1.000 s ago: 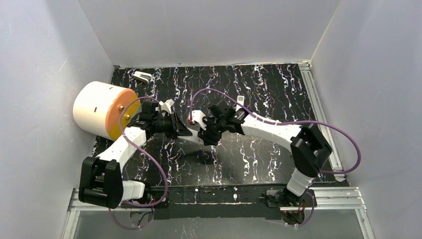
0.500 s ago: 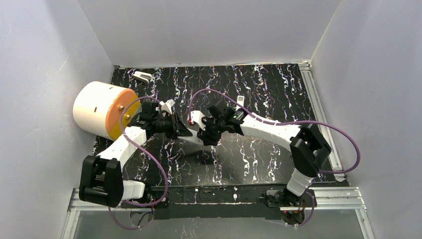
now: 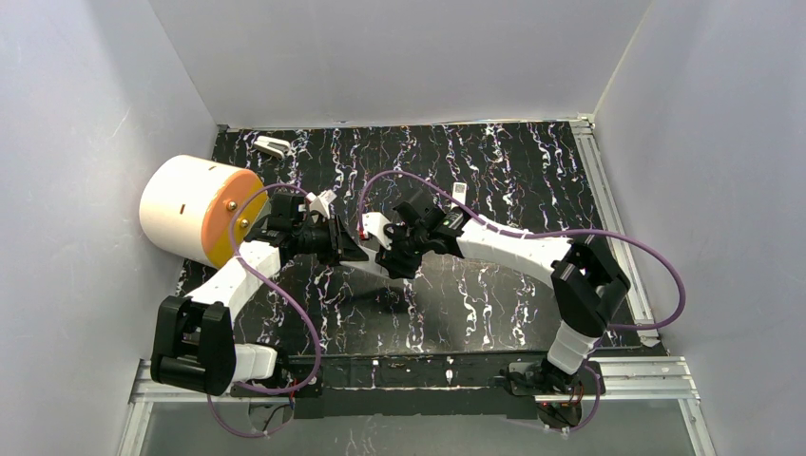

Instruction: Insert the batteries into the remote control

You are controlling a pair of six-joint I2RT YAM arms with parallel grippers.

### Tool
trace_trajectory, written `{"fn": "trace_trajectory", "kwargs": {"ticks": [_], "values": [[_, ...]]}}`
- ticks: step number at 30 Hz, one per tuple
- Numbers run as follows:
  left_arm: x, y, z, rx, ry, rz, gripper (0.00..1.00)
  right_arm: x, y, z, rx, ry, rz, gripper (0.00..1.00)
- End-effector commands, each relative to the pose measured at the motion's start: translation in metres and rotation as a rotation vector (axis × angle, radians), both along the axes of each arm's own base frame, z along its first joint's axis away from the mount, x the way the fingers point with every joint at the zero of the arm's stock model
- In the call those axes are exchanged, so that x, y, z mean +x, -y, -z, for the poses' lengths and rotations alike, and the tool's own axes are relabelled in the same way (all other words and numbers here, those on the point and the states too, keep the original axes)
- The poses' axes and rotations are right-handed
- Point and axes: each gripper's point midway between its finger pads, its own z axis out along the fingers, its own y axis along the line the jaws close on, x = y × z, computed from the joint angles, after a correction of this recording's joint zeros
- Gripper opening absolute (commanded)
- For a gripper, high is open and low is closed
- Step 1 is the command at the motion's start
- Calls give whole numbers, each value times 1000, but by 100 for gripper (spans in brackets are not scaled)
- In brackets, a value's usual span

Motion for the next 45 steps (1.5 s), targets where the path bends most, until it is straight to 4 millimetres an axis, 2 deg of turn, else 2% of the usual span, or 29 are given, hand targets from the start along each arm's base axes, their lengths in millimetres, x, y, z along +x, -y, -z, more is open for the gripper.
{"fn": "trace_trajectory", "kwargs": {"ticks": [1, 7, 22, 27, 38, 45], "values": [[-7, 8, -15, -43, 2, 52, 0, 15, -12, -12, 30, 44, 23, 50], [-7, 10, -17, -55, 4, 64, 0, 13, -12, -14, 38, 42, 14, 50], [-14, 24, -23, -128, 15, 90, 0, -3, -31, -31, 100, -13, -71, 51], [-18, 29, -24, -182, 2, 90, 0, -3, -36, -40, 130, -26, -50, 56], [-13, 34, -39, -233, 28, 109, 0, -10, -14, -27, 27, -61, -24, 69], [-10, 32, -36, -203, 12, 119, 0, 0, -6, -32, 7, -13, 29, 78]]}}
